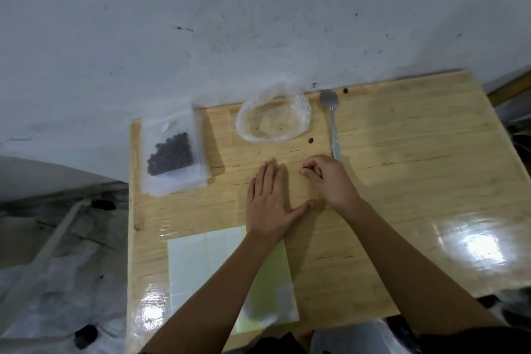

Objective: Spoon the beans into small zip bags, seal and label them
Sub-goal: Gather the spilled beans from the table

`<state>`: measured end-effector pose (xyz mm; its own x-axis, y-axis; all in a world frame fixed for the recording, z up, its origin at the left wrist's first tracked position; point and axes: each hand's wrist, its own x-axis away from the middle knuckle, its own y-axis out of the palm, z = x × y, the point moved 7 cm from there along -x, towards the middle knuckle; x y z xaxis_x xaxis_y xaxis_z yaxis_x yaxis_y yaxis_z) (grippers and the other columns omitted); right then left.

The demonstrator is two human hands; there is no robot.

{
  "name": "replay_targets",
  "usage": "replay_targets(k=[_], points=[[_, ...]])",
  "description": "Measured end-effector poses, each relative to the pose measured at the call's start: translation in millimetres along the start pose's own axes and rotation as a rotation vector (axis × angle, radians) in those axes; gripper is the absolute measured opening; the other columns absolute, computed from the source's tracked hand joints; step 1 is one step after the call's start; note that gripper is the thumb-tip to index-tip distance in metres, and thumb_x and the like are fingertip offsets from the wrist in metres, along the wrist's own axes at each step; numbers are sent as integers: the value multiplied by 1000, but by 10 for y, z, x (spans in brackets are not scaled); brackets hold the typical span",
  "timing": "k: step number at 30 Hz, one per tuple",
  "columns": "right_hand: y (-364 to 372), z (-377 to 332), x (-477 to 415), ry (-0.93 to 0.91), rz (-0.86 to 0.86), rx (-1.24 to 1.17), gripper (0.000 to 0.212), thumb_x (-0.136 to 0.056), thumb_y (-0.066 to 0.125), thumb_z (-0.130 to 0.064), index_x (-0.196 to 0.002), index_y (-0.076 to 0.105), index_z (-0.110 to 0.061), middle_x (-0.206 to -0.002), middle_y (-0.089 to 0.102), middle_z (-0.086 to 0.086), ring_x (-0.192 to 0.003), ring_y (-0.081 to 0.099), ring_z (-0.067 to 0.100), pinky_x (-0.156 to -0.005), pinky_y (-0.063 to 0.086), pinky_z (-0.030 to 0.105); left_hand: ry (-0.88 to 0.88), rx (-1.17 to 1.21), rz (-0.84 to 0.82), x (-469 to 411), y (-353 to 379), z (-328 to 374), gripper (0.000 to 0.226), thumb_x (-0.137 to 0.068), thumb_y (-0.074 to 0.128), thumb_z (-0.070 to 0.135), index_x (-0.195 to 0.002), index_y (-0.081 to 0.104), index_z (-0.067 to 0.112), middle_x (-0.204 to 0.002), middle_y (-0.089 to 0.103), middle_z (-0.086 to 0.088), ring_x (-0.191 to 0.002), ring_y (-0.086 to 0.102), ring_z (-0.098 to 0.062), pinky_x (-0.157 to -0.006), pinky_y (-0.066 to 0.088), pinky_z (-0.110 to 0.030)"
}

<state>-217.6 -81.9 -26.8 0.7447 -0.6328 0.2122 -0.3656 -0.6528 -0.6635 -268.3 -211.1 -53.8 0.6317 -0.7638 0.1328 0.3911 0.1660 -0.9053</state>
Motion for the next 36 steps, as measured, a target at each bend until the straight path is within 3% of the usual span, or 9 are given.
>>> replay_targets(k=[6,9,13,16,21,24,27,31,36], points=[[-24,76,-5,92,6,-45,20,-94,52,-18,-97,64,-2,-76,53,-4,-68,45,2,-59,33,14,-11,30,29,-16,-26,10,99,-72,35,82,-147,24,18,-158,11,-3,-146,5,-16,-114,-2,-31],[-63,226,-4,329,-4,-423,20,-97,46,-20,-85,60,-13,-74,51,-5,-68,47,5,-62,38,18,-25,48,39,-74,-47,40,96,-72,41,79,-145,28,19,-158,12,-2,-146,5,-16,-114,2,-31],[-139,278,-33,525,18,-1142,26,-93,37,-7,-70,48,-10,-63,42,2,-44,35,6,-40,27,17,-58,40,47,-122,-58,92,97,-71,41,79,-145,26,19,-158,11,-2,-146,3,-16,-114,1,-32],[-212,298,-117,537,5,-1301,21,-91,38,-10,-72,48,-10,-64,46,4,-43,36,7,-37,27,17,-73,27,53,-110,-51,108,96,-73,40,79,-146,24,20,-158,9,-2,-146,0,-15,-113,-4,-31],[-365,295,-386,359,-38,-620,25,-91,58,-26,-72,65,-13,-51,45,-8,-45,36,6,-42,30,19,-72,-3,45,-99,-39,104,95,-76,39,79,-148,18,22,-159,6,-2,-145,-5,-13,-114,-6,-31],[-418,209,-521,162,26,-221,16,-84,67,-24,-82,73,-9,-70,63,-1,-64,52,6,-55,37,10,-75,-6,50,-99,-41,101,95,-75,40,79,-148,20,21,-159,8,-1,-145,-5,-11,-114,-4,-30],[-402,172,-557,61,51,-151,11,-77,75,-17,-86,73,-11,-75,63,-6,-65,53,-5,-58,36,-2,-76,-11,56,-100,-41,106,95,-75,42,79,-147,24,19,-158,11,-3,-144,-2,-11,-114,-2,-31],[-367,152,-593,7,31,-80,18,-75,76,-14,-93,74,-8,-82,68,1,-70,54,3,-64,38,7,-69,-28,54,-104,-43,124,97,-75,39,79,-147,23,17,-158,12,-4,-145,0,-13,-114,-1,-32],[-375,72,-589,-82,23,-5,17,-77,74,-13,-93,75,-8,-58,42,-20,-55,39,-4,-58,32,10,-77,-35,55,-106,-41,126,97,-75,36,80,-147,27,15,-157,17,-6,-145,8,-17,-114,2,-33]])
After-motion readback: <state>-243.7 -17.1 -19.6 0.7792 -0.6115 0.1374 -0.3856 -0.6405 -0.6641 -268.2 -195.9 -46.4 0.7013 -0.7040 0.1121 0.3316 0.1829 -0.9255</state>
